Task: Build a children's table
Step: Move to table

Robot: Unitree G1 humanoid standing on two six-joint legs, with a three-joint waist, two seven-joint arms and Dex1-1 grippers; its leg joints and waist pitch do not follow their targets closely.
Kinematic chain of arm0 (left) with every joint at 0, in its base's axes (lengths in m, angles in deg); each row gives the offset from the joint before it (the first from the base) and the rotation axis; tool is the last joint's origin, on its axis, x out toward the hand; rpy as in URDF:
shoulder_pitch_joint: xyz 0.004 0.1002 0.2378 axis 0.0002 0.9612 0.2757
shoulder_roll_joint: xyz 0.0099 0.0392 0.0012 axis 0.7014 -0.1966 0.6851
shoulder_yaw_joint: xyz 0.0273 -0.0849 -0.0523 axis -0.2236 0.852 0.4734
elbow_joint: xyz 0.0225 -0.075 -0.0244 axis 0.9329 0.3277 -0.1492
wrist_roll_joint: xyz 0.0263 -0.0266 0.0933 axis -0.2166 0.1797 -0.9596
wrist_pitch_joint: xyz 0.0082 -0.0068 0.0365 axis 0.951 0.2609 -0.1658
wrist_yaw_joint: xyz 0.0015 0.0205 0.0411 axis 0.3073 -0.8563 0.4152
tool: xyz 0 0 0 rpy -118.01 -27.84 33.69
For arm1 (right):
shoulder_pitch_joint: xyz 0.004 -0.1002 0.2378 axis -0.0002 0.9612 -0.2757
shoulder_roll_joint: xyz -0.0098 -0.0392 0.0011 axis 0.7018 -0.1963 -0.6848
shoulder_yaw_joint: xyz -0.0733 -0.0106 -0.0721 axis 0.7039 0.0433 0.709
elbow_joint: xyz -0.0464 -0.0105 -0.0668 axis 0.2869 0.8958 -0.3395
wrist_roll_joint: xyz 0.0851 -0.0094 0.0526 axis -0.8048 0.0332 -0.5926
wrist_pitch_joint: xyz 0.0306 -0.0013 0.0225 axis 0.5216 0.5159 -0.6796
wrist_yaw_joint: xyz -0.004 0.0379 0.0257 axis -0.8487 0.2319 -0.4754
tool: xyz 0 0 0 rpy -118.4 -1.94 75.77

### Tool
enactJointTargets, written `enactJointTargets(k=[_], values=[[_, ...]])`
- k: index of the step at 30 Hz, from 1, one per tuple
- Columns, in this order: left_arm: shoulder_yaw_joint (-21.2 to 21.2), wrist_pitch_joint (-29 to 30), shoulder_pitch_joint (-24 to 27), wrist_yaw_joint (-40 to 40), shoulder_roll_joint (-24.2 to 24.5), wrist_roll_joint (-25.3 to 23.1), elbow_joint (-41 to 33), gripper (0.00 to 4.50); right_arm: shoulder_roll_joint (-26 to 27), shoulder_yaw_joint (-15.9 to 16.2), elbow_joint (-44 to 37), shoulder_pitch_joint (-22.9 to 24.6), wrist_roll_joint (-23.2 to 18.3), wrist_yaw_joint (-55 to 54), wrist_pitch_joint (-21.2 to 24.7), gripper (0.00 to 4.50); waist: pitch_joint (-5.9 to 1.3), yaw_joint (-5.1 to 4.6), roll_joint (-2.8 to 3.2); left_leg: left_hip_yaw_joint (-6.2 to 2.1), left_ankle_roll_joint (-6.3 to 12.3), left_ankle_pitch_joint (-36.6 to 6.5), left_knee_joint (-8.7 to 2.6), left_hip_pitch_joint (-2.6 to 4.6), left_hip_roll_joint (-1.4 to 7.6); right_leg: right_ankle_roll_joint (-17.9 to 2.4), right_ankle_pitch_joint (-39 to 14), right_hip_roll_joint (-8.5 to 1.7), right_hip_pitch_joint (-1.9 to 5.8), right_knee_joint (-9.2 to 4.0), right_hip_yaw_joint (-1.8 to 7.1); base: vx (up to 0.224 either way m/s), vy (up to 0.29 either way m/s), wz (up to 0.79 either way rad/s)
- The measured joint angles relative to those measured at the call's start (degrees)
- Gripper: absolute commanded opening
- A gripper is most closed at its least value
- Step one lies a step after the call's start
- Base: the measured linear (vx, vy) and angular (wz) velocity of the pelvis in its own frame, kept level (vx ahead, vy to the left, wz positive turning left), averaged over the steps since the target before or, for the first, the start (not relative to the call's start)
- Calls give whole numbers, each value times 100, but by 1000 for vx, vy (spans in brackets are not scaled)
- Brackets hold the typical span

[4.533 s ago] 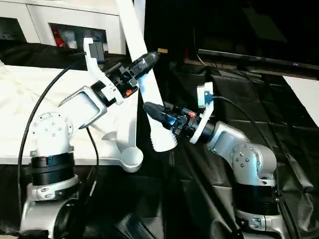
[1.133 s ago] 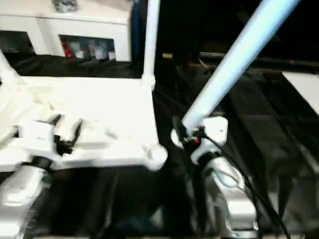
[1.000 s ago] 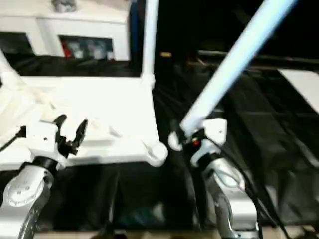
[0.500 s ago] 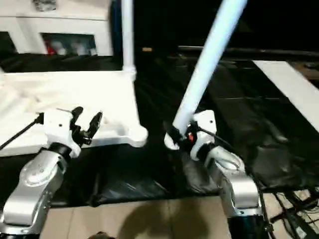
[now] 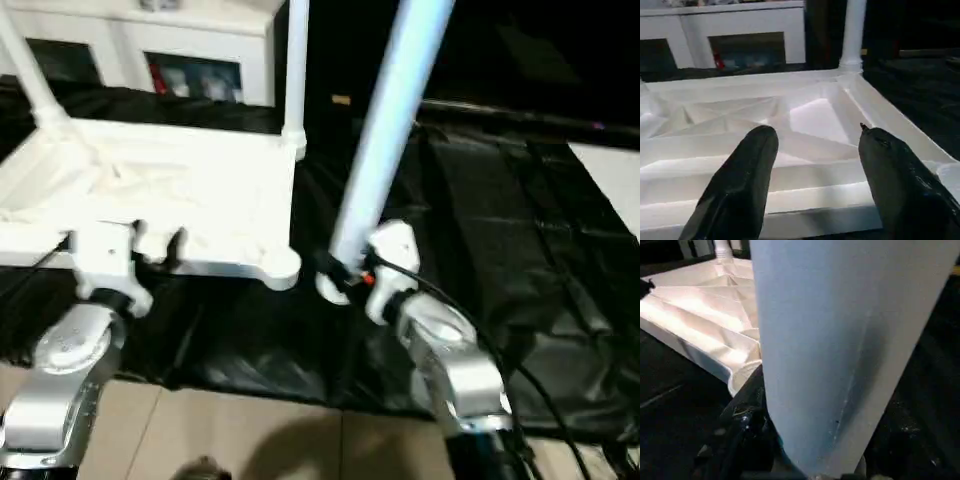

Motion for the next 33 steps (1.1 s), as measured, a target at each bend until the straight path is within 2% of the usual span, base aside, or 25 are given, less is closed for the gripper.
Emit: enactJointTargets(k=[1, 3, 4, 5, 8, 11, 16, 19, 20, 23, 24, 28, 29, 31, 32, 33], values=[[-6, -1, -58, 84, 50, 12, 99, 299, 39, 18, 15, -12, -19, 7, 41, 190, -2, -6, 10, 29, -40, 26, -6, 25, 67, -1, 14, 11, 3, -21, -36, -36, -58, 13], [-16, -1, -120, 302, 148, 69, 278, 299, 109, 21, 37, -36, -149, 31, 93, 189, 1, -37, 5, 76, -70, 43, -16, 40, 147, -40, 25, -11, 13, -16, -47, 0, 0, 0], [-23, 1, -159, 445, 188, 116, 374, 299, 108, 18, 78, -73, -185, 31, 112, 189, 4, -35, 1, 103, -79, 47, -38, 53, 157, -79, 33, -36, 16, -16, -47, 0, 0, 0], [-27, 5, -216, 614, 199, 171, 459, 299, 90, -10, 110, -134, -197, 19, 142, 189, 15, -4, 10, 189, -85, 47, -53, 64, 175, -75, 44, -61, 18, -30, -42, 0, 0, 0], [9, 18, -253, 671, 183, 248, 457, 299, 98, -96, 113, -160, -227, 8, 146, 189, 23, 19, 40, 272, -106, 83, -64, 65, 220, -75, 101, -67, 49, -137, -36, -31, 63, -1], [133, 68, -253, 554, 154, 294, 457, 299, 157, -97, 99, -159, -255, 4, 147, 189, 23, -19, 33, 324, -77, 79, -62, 67, 229, -91, 183, -90, 76, -212, -32, -10, 74, -5], [272, -57, -250, 497, 7, 527, 352, 299, 196, -70, 64, -45, -213, -69, 87, 189, 29, 6, 27, 459, -36, 70, -64, 86, 232, -23, 177, -167, 86, -215, -24, -4, 22, 0], [319, -57, -235, 522, 6, 567, 331, 299, 194, 25, 64, 15, -165, -70, 60, 189, 49, 22, 27, 489, -6, 46, -89, 182, 232, 34, 145, -186, 185, -275, -31, 0, 0, 0], [317, -57, -226, 552, 18, 567, 330, 299, 191, 49, 64, 20, -134, -68, 53, 189, 66, 23, 29, 496, 3, 34, -132, 259, 232, 46, 138, -187, 255, -344, -42, 0, 0, 0], [318, -57, -213, 581, 25, 568, 322, 299, 182, 58, 64, 21, -94, -63, 26, 189, 83, 21, 26, 504, 8, -16, -203, 428, 233, 62, 130, -195, 443, -514, -76, 19, 11, -2], [318, -57, -213, 586, 31, 569, 301, 299, 180, 59, 64, 20, -93, -55, 9, 189, 78, 22, 19, 505, 13, -20, -215, 445, 232, 70, 126, -204, 498, -539, -84, 97, 36, -8], [323, -51, -164, 599, 70, 577, 264, 299, 163, 207, 63, 20, -79, 70, -39, 189, 48, -10, -22, 529, 26, -136, -219, 451, 212, 92, 118, -243, 517, -578, -98, 109, 25, -4], [308, -46, -132, 602, 57, 581, 222, 299, 78, 333, 53, 37, 26, 114, -106, 189, 18, -32, -6, 415, 136, -148, -171, 313, 176, 117, 92, -260, 552, -635, -205, 123, 2, 20], [244, -45, -120, 618, 20, 621, 95, 299, 63, 316, 42, 69, 74, 87, -175, 189, -6, -53, 48, 249, 387, -286, 58, 101, 179, 161, 37, -270, 612, -725, -439, 138, 6, 48], [264, -43, -64, 622, 43, 630, 56, 299, 110, 261, 38, 45, 46, 43, -135, 189, -38, -65, 63, 225, 237, -341, 59, 154, 193, 230, -7, -261, 608, -676, -424, 165, 27, 42], [305, -39, 24, 626, 96, 630, 30, 299, 208, 307, 38, -2, 45, 14, -121, 189, -41, -112, 46, 197, 184, -384, 79, 200, 165, 276, -86, -286, 477, -347, -330, 199, 1, 13]])
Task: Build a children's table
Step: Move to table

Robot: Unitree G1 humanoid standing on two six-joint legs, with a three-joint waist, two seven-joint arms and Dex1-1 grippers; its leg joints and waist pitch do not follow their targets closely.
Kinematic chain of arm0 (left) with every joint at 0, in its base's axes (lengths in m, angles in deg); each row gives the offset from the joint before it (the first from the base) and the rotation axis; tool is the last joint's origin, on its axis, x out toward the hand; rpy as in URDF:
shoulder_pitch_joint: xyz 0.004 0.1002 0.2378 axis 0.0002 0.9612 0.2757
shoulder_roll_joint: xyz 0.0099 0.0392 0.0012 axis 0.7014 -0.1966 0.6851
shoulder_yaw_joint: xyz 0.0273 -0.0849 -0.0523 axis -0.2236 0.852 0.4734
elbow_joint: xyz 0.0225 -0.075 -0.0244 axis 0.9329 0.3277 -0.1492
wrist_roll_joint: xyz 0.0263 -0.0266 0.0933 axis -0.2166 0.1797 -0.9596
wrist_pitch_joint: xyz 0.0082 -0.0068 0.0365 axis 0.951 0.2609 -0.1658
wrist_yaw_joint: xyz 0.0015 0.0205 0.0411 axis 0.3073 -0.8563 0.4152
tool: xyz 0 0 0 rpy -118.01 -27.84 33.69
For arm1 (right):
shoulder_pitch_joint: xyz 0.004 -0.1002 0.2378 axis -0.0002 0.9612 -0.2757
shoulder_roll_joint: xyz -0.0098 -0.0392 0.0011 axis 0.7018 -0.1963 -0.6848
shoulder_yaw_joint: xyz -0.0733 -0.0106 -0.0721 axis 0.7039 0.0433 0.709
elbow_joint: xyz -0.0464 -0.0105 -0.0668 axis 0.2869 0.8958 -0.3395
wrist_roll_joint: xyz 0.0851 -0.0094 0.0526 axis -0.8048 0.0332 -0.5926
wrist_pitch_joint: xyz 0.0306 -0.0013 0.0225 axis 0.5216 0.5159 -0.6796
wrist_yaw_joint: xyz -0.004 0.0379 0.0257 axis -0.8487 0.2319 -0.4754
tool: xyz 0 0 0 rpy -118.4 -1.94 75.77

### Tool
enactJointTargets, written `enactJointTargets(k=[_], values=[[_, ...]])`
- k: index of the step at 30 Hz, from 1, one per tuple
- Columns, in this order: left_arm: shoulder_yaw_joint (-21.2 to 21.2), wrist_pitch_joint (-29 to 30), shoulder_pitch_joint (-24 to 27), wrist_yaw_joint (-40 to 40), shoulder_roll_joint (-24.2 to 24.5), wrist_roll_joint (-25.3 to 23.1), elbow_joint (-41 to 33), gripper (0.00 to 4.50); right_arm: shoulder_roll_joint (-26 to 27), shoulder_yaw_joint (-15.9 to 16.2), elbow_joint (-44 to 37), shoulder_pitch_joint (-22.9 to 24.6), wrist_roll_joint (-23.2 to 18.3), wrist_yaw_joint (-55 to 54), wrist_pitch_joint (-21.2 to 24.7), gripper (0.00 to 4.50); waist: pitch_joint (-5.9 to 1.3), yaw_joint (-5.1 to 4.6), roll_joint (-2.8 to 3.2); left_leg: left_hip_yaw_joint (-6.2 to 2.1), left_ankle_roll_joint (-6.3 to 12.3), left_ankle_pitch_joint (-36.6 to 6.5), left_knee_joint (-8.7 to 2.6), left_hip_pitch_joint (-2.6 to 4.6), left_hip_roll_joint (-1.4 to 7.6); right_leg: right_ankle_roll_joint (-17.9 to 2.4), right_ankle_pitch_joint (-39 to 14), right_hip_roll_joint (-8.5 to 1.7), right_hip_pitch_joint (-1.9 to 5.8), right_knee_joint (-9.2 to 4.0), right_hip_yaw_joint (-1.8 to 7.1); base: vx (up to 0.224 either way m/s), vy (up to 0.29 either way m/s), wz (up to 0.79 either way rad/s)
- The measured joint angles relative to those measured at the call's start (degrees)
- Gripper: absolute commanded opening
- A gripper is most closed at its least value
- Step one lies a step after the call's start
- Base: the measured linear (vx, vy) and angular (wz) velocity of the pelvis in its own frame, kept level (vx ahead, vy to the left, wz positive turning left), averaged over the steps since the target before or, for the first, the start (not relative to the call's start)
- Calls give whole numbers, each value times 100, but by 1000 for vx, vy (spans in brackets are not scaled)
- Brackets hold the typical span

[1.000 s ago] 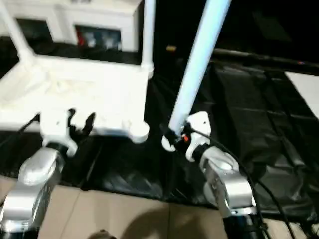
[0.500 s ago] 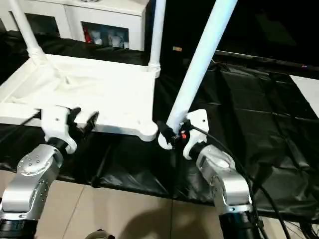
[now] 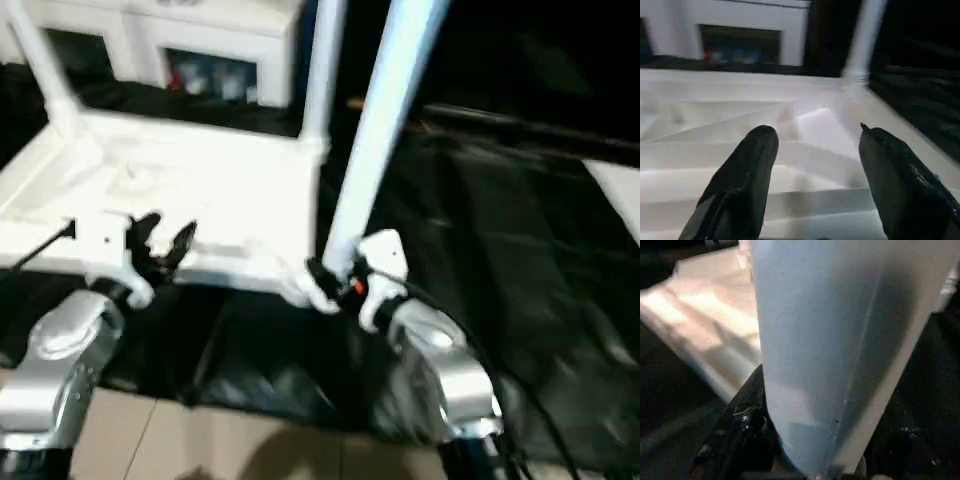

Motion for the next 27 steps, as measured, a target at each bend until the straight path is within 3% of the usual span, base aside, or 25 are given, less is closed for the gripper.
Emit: enactJointTargets(k=[1, 2, 3, 4, 5, 6, 8, 10, 12, 15, 17, 24, 27], values=[[77, 16, 52, -3, 28, -2, 20, 299, 62, 90, -26, -12, 0, -7, -1, 189, -5, -30, -17, -28, 8, -42, 20, 54, -42, 23, -41, -55, -233, 531, 115, 199, 1, 13], [116, 24, 63, 5, 62, -2, 23, 299, 55, 157, -47, 20, 14, -8, -10, 189, -8, -38, -20, -59, 3, -102, 42, 124, -58, 73, -59, -106, -529, 889, 261, 162, -27, -8], [109, 22, 57, 44, 74, 0, -34, 299, 46, 148, -59, 45, 26, -26, -10, 189, -36, -54, -69, -37, -6, -124, 50, 137, -91, 181, -2, -179, -784, 918, 361, 95, -29, -9], [43, 12, 57, 140, 111, 1, -106, 299, 36, 110, -81, 62, 25, -54, -10, 189, -66, -93, -162, -8, -29, -135, 64, 138, -144, 248, 120, -277, -993, 766, 469, 95, -29, -9], [-68, -18, 55, 255, 154, 2, -191, 299, 30, 26, -112, 71, 18, -98, -9, 189, -99, -157, -386, 156, -3, -186, 136, 110, -271, 183, 517, -420, -1081, 163, 673, -73, -18, 5], [-153, -61, 70, 369, 154, 5, -194, 299, -7, -74, -140, 103, -8, -146, -9, 189, -80, -208, -466, 191, -63, -244, 234, 104, -310, 273, 752, -449, -1114, 246, 815, -114, -19, 29], [-551, -97, 209, 798, 242, 100, -204, 299, -66, -319, -159, 242, -75, -193, 4, 189, -59, -166, -461, 110, -77, -247, 171, 104, -227, 154, 715, -353, -1067, 205, 894, -45, -44, 24], [-681, -86, 225, 1220, 492, 215, -195, 299, -58, -438, -207, 270, -218, -189, 39, 189, -47, -193, -444, 105, -234, -178, 157, 93, -176, 119, 755, -297, -1075, 204, 880, 14, -79, 0], [-720, -96, 152, 1650, 765, 279, -141, 299, -32, -436, -332, 268, -298, -145, 120, 189, -20, -225, -403, 109, -263, -162, 156, 84, -121, 36, 798, -250, -1061, 154, 844, -39, -17, -1], [-975, -225, -180, 2379, 1154, 258, 201, 299, -103, -436, -366, 260, -361, -125, 289, 189, 34, -259, -329, 151, -389, -111, 149, 127, -12, 27, 811, -245, -986, 122, 786, -91, -48, 7], [-1182, -387, -489, 2873, 1395, 145, 506, 299, -216, -424, -360, 244, -367, -57, 336, 189, 59, -284, -300, 169, -402, -107, 139, 161, 3, 46, 799, -246, -968, 113, 786, -90, -47, 14], [-1740, -787, -1572, 4193, 1955, -255, 1686, 299, -438, -406, -364, 48, -376, 162, 443, 189, 72, -338, -263, 122, -482, -15, 58, 99, 13, 46, 799, -226, -972, 21, 746, -68, -22, 3], [-2064, -1063, -2039, 4467, 2164, -668, 2523, 299, -544, -398, -367, 41, -380, 310, 437, 189, 86, -340, -243, 121, -456, 53, 56, 95, 30, 46, 800, -214, -972, 21, 733, 0, 0, 0]])
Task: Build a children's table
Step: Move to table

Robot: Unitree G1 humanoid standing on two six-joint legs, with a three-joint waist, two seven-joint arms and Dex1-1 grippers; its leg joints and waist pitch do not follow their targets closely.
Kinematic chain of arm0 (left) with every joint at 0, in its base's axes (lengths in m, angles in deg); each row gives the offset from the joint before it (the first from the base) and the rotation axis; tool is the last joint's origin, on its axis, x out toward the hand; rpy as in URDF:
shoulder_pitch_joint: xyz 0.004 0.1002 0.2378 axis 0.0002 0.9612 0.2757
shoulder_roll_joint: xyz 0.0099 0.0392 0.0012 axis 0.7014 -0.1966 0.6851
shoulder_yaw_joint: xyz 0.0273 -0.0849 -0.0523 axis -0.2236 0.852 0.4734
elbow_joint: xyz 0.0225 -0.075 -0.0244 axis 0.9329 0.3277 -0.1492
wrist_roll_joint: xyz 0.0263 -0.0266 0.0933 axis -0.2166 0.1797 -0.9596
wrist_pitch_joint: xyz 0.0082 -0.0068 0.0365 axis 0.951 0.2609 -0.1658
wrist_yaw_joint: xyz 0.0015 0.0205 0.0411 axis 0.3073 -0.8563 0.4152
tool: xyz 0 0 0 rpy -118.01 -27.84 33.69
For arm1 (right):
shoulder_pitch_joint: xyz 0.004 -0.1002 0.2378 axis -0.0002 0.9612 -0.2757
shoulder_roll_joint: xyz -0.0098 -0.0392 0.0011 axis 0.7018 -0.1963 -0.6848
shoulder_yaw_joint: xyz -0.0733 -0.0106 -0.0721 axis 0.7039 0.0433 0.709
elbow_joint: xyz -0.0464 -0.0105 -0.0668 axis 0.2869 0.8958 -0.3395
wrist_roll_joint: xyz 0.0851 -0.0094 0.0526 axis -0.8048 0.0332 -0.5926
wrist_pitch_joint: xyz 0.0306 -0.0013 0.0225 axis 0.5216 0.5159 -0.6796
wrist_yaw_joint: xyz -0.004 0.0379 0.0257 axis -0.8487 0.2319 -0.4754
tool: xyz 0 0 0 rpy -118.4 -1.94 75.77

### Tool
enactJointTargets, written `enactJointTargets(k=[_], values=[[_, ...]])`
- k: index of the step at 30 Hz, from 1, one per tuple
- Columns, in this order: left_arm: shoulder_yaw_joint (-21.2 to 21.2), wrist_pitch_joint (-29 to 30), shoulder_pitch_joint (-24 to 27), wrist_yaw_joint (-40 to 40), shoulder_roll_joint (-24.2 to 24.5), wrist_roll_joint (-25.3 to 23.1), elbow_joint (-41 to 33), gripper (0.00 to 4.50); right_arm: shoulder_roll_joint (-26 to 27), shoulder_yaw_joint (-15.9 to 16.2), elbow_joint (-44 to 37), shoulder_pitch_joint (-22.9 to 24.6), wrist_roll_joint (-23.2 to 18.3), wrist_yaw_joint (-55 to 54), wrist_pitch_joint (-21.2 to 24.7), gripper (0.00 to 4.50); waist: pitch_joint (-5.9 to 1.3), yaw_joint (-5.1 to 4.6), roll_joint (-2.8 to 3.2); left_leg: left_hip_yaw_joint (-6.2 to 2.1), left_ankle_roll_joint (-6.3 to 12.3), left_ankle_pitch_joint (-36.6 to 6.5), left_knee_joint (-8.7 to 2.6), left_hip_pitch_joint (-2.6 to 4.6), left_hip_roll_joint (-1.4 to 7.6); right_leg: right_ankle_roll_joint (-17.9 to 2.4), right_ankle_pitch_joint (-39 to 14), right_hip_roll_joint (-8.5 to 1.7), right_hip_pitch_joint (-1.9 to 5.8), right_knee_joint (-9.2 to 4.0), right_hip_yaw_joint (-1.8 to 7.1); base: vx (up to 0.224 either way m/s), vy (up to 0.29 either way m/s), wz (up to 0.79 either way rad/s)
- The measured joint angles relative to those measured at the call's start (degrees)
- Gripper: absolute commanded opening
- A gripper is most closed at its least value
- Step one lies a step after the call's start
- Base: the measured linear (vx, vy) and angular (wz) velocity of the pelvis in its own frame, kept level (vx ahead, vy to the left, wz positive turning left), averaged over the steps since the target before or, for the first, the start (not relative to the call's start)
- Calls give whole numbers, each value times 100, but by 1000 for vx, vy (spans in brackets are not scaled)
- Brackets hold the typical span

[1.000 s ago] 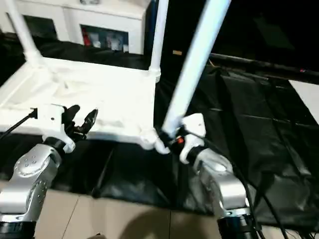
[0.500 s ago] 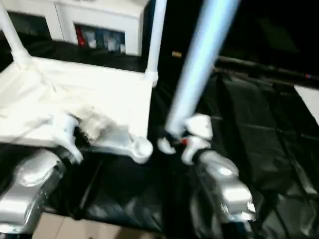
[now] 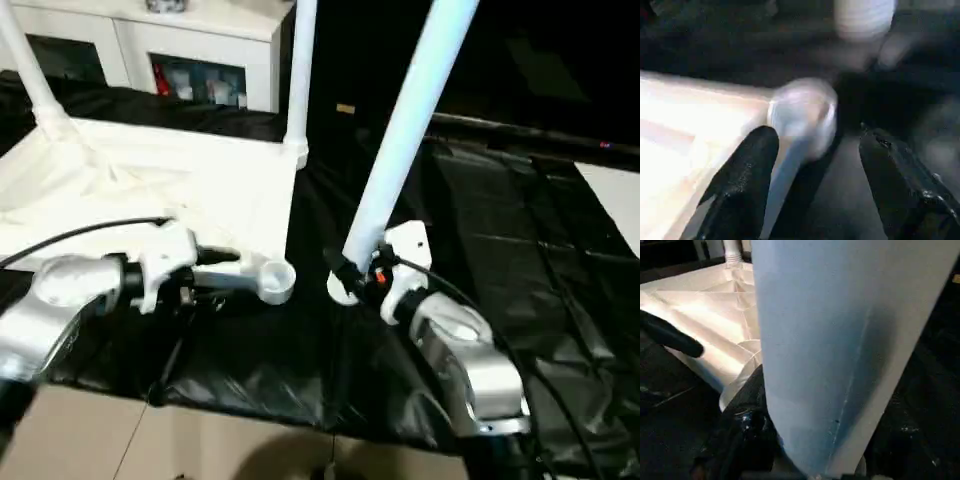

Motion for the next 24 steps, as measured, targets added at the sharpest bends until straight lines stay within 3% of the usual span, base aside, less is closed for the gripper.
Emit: enactJointTargets(k=[4, 10, 17, 24], values=[[-82, -356, -445, -110, 20, -401, 941, 299, -64, 3, -3, 0, -13, 63, -13, 189, 7, 13, 11, 0, -14, 13, 0, -5, 7, -14, 9, 2, 1, 0, -3, 0, 0, 0], [-172, -604, -682, -336, -143, -619, 1604, 265, -72, 20, -2, -10, -15, 110, -26, 189, 6, 45, 10, 20, -26, 27, -2, -19, 37, -71, 127, 11, 1, 21, -4, 19, -6, 3], [-228, -1027, -1046, -303, -426, -704, 2516, 182, -77, 99, 12, -102, -14, 181, -34, 189, 6, 116, 14, 21, -32, 65, -69, -50, 101, -142, 98, 52, -16, 6, -89, 26, -8, 2], [-203, -952, -1267, 252, -421, -623, 2674, 124, -88, 101, 16, -178, -12, 212, -47, 189, 16, 133, 30, 37, -105, 74, -81, -35, 145, -147, 97, 55, -2, 11, -105, 0, 0, 0]])
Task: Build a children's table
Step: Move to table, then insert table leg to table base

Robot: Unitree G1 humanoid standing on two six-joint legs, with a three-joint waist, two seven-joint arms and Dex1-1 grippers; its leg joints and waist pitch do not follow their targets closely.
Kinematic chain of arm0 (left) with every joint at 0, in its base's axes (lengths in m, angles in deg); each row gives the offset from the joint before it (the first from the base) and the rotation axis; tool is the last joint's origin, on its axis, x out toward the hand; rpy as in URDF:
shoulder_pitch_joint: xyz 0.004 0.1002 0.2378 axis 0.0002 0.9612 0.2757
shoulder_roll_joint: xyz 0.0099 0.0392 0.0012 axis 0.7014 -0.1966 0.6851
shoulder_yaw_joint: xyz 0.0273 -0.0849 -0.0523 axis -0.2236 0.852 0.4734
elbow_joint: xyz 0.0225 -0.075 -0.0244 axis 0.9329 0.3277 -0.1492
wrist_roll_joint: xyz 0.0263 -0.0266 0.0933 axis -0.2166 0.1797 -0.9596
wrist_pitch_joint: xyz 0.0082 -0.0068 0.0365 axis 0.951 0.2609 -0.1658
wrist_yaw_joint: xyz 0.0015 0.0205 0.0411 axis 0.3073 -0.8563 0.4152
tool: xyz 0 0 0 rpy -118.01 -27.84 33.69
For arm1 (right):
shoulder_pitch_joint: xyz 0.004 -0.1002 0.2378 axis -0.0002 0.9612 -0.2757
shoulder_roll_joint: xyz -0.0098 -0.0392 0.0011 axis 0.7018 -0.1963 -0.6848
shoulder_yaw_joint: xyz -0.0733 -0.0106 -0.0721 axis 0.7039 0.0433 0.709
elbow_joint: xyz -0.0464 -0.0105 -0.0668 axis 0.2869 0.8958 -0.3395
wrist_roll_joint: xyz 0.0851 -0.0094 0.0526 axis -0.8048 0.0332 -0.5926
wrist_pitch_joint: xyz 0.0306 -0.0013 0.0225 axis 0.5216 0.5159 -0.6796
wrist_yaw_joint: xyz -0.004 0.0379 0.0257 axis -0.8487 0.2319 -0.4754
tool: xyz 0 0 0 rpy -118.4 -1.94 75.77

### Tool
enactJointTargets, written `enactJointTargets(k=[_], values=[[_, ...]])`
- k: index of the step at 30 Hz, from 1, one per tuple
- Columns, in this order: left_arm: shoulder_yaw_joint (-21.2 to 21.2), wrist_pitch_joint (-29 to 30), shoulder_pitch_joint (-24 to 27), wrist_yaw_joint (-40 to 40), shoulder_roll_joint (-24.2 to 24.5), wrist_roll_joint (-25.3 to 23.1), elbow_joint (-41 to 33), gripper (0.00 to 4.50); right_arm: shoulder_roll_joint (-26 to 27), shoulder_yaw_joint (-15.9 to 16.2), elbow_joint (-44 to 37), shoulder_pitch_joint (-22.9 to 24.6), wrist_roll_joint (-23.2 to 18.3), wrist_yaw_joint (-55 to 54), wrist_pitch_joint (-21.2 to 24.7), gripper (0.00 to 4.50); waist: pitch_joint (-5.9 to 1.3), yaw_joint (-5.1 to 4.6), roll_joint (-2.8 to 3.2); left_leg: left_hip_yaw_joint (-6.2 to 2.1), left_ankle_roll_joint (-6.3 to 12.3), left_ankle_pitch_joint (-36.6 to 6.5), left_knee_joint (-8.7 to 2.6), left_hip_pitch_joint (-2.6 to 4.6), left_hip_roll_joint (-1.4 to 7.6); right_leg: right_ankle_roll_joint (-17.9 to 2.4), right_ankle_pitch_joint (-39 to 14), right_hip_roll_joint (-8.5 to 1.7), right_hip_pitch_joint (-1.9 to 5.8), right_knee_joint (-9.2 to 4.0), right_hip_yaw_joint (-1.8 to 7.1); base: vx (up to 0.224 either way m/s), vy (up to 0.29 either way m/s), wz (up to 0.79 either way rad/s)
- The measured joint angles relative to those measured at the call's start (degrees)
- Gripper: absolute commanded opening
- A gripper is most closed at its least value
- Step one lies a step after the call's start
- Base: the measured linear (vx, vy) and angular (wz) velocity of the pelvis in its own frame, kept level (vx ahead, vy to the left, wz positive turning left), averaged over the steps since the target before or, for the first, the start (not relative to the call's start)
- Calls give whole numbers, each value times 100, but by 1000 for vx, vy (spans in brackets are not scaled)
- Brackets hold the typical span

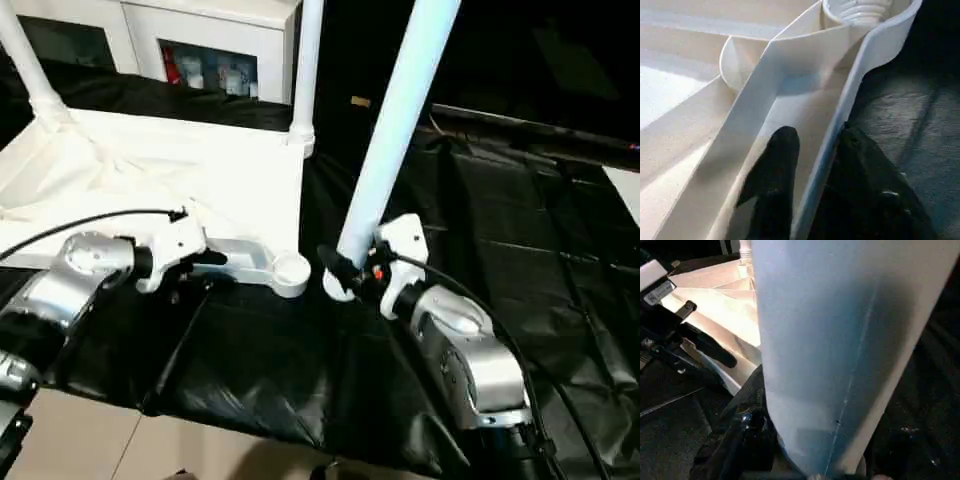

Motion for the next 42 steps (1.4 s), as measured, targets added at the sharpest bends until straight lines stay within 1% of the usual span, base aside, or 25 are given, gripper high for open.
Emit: enactJointTargets(k=[2, 4, 5, 8, 10, 14, 17, 20, 26, 28, 30, 33, 35, 39, 42], values=[[34, 223, -2, 317, 24, 156, -112, 100, -2, 0, 18, 0, 1, 48, -22, 189, 1, 16, 3, 3, -3, 2, 0, 1, 2, 0, 0, 0, 1, 1, 1, 0, 0, 0], [40, 442, -2, 565, 36, 292, -222, 95, -10, 13, 66, -6, 3, 94, -61, 189, 1, 34, 3, 5, -6, 3, 0, 0, 4, -1, 0, 0, 0, 3, -2, 0, 0, 0], [36, 635, -2, 819, 63, 386, -327, 84, -24, 26, 117, -29, 5, 149, -87, 189, 1, 36, 5, 9, -5, 3, 0, 1, 4, -1, 0, 0, 1, 3, -2, 0, 0, 0], [12, 859, -23, 1127, 64, 450, -381, 62, -89, 62, 217, -84, 20, 223, -115, 189, 2, 42, 9, 13, -5, 3, 0, 0, 4, -2, 0, 0, 1, 4, -2, 0, 0, 0], [-55, 854, -62, 1198, 58, 421, -376, 53, -110, 116, 257, -141, 39, 255, -124, 189, 2, 35, 10, 14, -5, 3, 0, 2, 4, -2, 0, 0, 2, 4, 0, 0, 0, 0], [-236, 257, -199, 1074, -26, 54, -135, 28, -126, 245, 447, -350, 144, 456, -244, 189, -2, 21, 18, 11, -9, 6, 0, 15, 5, -6, 3, 0, 11, 6, -1, 0, 0, 0], [-308, 112, -227, 1075, -1, -74, -138, 11, -134, 258, 518, -411, 170, 533, -257, 189, -5, 13, 26, 10, -10, 6, 0, 26, 6, -6, 4, 0, 17, 8, 1, 0, 0, 0], [-311, 111, -229, 1126, 17, -94, -150, 1, -138, 291, 607, -488, 178, 592, -323, 189, -8, -6, 31, 11, -11, 6, 0, 29, 6, -8, 5, 0, 17, 8, 2, 0, 0, 0], [-326, 130, -282, 1391, 14, -87, -117, 0, -136, 299, 733, -540, 177, 660, -353, 189, -9, -35, 32, 13, -10, 5, -6, 28, 6, -8, 3, 0, 15, 4, 1, 0, 0, 0], [-300, 287, -285, 1500, 16, -52, -117, 0, -102, 296, 876, -642, 171, 700, -353, 189, -8, -54, 32, 14, -10, 6, -6, 30, 6, -9, 3, 0, 15, 7, 1, 0, 0, 0], [-291, 605, -277, 1548, 4, -10, -195, 0, -25, 296, 1079, -791, 175, 697, -363, 189, -9, -66, 37, 14, -11, 6, -6, 33, 6, -9, 4, 0, 16, 10, 1, 0, 0, 0], [-255, 1009, -195, 1354, -101, -17, -390, 0, 53, 352, 1491, -1011, 246, 685, -387, 189, -28, -56, 68, 15, -11, 7, -6, 36, 5, -11, 4, -1, 26, 5, 2, 0, 0, 0], [-135, 1149, -78, 991, -295, -12, -483, 0, 156, 383, 1828, -1137, 304, 635, -463, 189, -43, -40, 92, 18, -11, 7, -6, 38, 5, -10, 4, -5, 33, 3, 3, 0, 0, 0], [-56, 1308, 173, 365, -563, -21, -809, 0, 348, 484, 2077, -1294, 372, 630, -502, 189, -49, -49, 84, 19, -10, 7, -6, 38, 9, -9, 4, -4, 33, 6, -2, 0, 0, 0], [14, 1382, 383, 197, -606, -15, -1079, 0, 357, 495, 2227, -1381, 382, 645, -579, 189, -67, -61, 45, 22, -10, 7, -6, 37, 12, 1, -3, -4, 32, 5, -7, 0, 0, 0]])
